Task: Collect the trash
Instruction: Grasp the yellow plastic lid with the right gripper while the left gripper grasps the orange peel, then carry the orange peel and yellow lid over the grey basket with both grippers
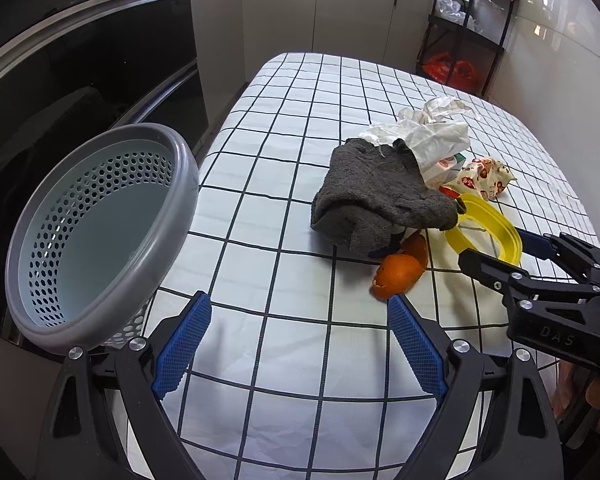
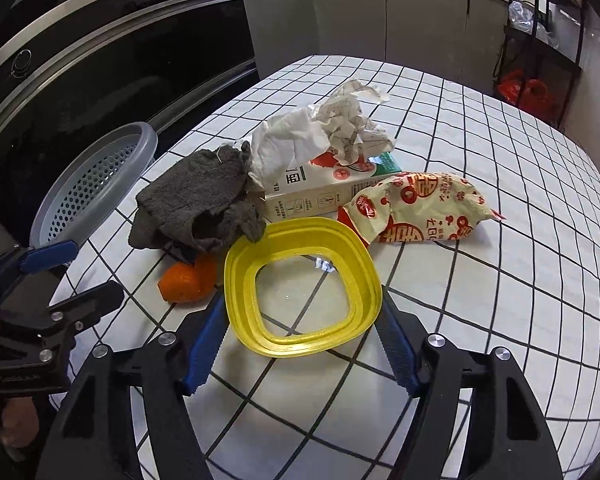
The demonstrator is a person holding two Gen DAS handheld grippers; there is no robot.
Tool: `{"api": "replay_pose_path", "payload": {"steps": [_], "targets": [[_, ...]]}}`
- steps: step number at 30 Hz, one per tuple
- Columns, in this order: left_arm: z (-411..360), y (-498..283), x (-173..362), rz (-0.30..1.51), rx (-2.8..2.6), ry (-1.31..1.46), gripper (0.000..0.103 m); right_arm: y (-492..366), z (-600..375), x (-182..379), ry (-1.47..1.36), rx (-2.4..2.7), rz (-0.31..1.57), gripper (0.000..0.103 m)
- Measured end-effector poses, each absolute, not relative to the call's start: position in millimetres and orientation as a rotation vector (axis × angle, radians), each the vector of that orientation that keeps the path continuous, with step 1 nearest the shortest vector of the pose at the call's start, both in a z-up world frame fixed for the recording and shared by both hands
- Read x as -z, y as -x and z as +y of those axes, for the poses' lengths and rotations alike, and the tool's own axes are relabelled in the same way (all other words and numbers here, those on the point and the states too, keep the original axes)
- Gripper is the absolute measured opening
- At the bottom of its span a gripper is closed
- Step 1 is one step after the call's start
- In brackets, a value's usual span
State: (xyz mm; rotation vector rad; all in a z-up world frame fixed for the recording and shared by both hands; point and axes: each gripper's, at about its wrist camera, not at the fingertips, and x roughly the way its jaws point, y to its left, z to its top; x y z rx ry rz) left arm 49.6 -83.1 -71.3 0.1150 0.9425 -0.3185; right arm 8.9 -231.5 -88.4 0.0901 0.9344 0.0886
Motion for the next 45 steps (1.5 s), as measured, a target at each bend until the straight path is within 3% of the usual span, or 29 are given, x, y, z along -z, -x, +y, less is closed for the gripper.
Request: {"api": "replay_pose_path", "payload": {"steps": [19,24,27,29,32,35,45], "targets": [[-135.1,-53.0,92.2,0.937,0.354,-0.164,0.088,36.9,-297.8,60.9,-0.380,-0.030,0.875,0.068],[-141.1,-56.7,97.2,0.960,0.348,-0.163,0.071,39.4,-299.3,61.4,-0.374,-0.031,0.882,0.068],[-141.4,-53.9,94.8,0.953,0.350,-0.163,0.056,39.9,-298.8,63.7,-0.370,-0.030,0.891,0.068],[-141.5,-51.0,92.7,0.954,0.366,-0.156,0.036,40.6,-299.1,64.4,-0.370,-0.031,0.894,0.068],[-140.3,-48.3,91.4,0.958,0.381,-0.146,0.027,40.2,-297.5,64.2,-0.368,-0.036,0.896,0.068],[-135.4,-43.7,86.7,0.953,0.395,-0.141,0.022,38.8,-292.8,63.0,-0.357,-0.046,0.895,0.068],[-106.8,-22.8,56.8,0.887,0.383,-0.176,0.020,36.3,-270.7,51.8,-0.309,-0.084,0.865,0.068]]}}
